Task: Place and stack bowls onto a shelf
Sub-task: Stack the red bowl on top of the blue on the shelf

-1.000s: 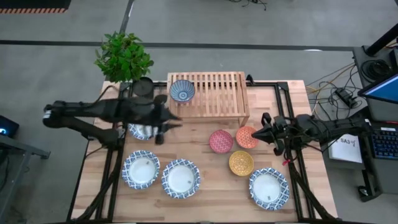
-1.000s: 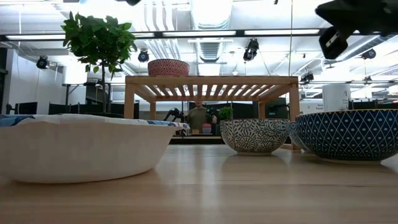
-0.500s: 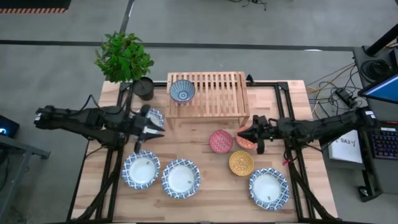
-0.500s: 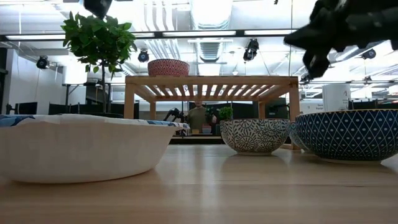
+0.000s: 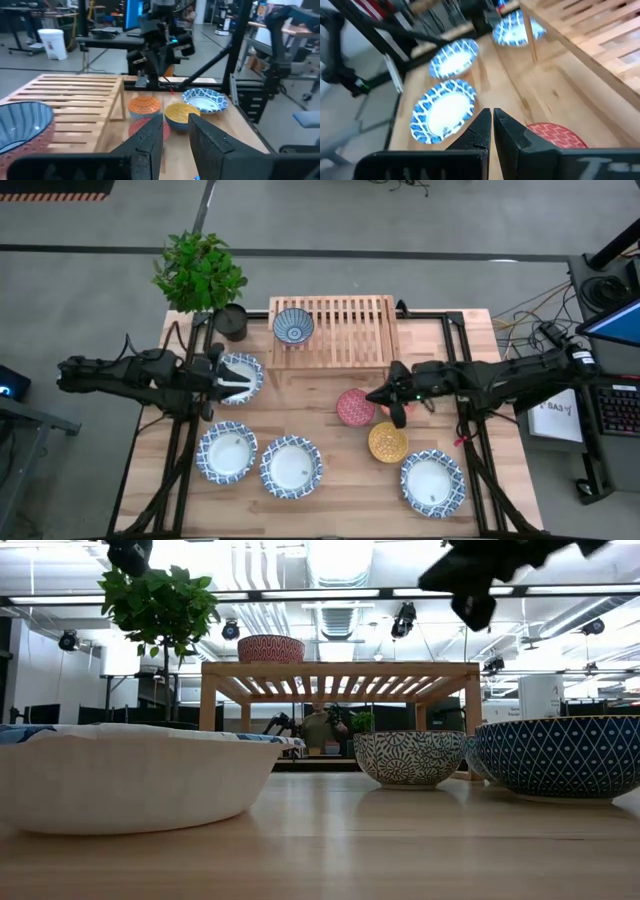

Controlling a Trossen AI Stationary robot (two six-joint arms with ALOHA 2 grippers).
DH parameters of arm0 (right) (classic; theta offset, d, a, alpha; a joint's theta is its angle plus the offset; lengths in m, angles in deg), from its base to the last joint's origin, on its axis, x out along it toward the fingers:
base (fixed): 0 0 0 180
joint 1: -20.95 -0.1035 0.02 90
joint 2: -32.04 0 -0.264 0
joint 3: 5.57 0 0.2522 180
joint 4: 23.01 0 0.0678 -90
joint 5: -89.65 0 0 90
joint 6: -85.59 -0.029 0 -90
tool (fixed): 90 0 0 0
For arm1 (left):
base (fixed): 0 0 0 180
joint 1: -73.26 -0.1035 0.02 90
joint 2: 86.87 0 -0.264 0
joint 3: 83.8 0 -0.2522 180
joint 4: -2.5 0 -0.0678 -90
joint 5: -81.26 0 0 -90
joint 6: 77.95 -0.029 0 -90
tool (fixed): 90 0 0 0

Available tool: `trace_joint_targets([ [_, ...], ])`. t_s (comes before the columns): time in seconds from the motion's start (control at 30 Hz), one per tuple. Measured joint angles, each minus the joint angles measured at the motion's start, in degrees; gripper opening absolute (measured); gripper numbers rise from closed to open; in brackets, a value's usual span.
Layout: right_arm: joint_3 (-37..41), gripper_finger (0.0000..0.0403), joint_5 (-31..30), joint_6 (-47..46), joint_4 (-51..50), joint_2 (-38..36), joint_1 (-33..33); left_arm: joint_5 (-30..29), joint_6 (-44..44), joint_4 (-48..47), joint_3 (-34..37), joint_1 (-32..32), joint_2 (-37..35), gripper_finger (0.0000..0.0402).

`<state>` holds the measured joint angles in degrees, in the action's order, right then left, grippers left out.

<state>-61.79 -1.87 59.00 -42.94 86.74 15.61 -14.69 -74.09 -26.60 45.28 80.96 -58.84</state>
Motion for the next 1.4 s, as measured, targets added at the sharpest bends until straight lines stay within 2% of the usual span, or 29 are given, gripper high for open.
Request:
trace_joint_targets([
  [0.43, -25.5, 0.0011, -0.1, -12.3, -35.5, 14.0, 0.0, -0.2, -0.5, -0.1, 6.3, 0.0, -4.3, 0.0074],
  [0.6, -30.1, 0.0011, 0.1, -18.2, -43.3, 17.8, 0.0, -0.8, -0.6, -0.1, 8.5, 0.0, -5.3, 0.0074],
  [0.73, -30.6, 0.0011, 0.6, -23.7, -48.7, 19.6, 0.0, -1.0, -0.4, -0.1, 9.2, 0.0, -6.3, 0.0074],
  [0.93, -30.0, 0.0011, 3.4, -23.5, -53.0, 22.7, 0.0, -1.0, -1.0, 0.0, 8.9, 0.0, -7.3, 0.0074],
  [1.4, -32.8, 0.0011, 3.6, -23.7, -50.3, 31.4, 0.0, -1.1, -3.6, -0.1, 9.1, 0.0, -7.5, 0.0075],
])
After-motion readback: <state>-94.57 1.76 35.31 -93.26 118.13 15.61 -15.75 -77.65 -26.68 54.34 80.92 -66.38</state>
